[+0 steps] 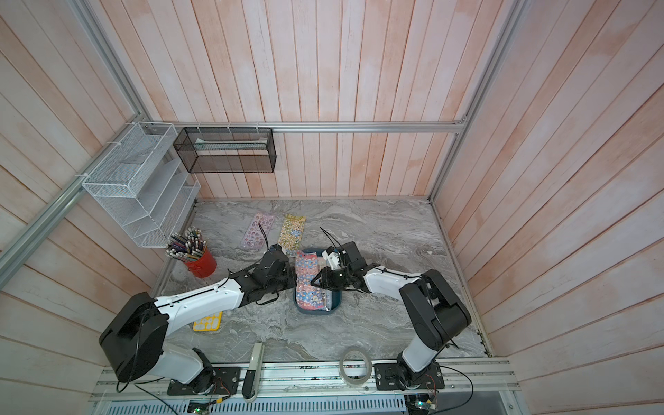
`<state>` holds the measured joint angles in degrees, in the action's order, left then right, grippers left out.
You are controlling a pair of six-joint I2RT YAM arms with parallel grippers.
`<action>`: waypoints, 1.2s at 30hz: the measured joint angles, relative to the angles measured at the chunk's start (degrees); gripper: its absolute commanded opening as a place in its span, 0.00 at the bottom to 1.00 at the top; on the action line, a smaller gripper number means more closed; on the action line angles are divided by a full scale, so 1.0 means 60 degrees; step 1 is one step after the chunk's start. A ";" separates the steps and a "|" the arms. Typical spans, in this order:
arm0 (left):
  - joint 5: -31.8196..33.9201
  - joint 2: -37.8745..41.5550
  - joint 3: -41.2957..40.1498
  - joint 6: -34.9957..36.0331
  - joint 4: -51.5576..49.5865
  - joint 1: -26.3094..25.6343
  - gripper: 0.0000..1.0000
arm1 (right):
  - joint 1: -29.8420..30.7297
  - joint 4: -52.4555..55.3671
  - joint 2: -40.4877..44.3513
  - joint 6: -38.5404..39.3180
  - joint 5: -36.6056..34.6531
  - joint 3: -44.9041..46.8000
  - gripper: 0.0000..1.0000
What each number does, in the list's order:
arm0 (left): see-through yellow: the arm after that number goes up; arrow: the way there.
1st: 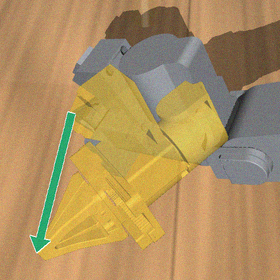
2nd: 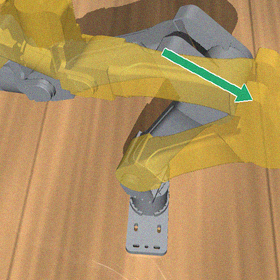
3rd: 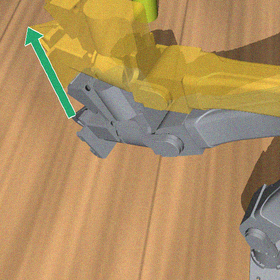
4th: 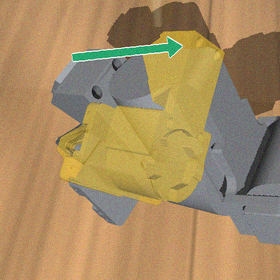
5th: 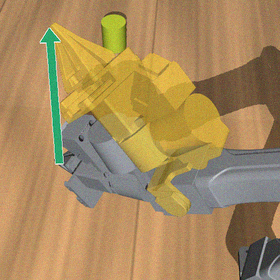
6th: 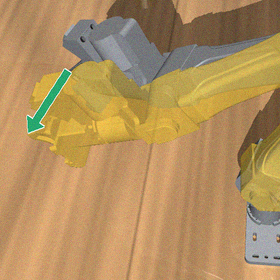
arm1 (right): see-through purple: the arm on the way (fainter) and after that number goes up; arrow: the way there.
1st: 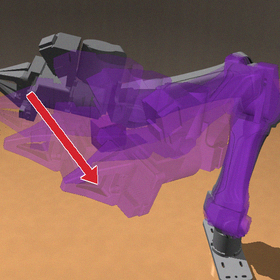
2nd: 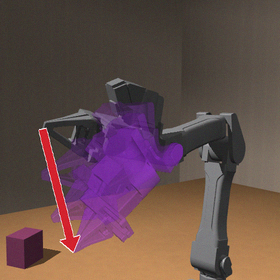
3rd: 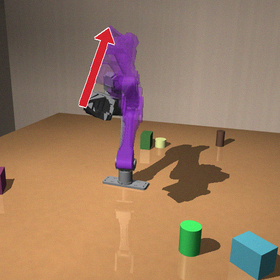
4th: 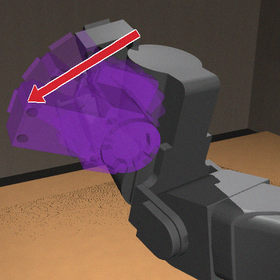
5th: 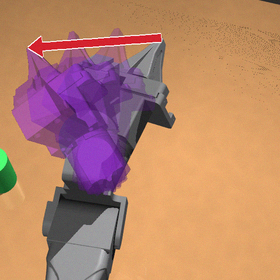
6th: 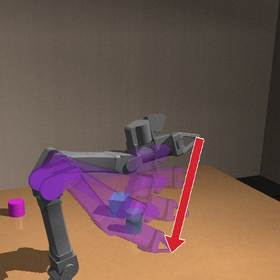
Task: Take the stickers out of the storage box
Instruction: Move the storage box to the center of the board.
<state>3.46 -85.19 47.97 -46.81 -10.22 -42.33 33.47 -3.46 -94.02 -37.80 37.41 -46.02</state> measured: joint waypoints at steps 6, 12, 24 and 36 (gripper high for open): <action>0.0000 0.0000 0.0000 0.0000 0.0044 0.0000 0.09 | 0.0058 -0.0153 0.0000 -0.0189 -0.0062 0.0000 0.00; 0.0015 0.0171 -0.0208 -0.0080 0.0248 0.0000 0.38 | 0.0073 -0.0018 0.0036 0.0004 -0.0237 -0.0069 0.00; 0.0499 0.1767 -0.0372 -0.0066 0.0645 -0.0004 0.54 | 0.0113 0.0958 0.1177 0.1137 -0.0816 -0.0878 0.00; -0.0044 0.3078 -0.0368 0.1413 0.2004 0.0372 0.74 | -0.0401 0.2025 0.2004 0.2157 -0.1330 -0.2776 0.00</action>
<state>3.20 -66.72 45.76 -38.33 1.80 -40.10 31.07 8.69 -82.00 -24.86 29.43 -62.67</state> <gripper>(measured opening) 0.715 0.044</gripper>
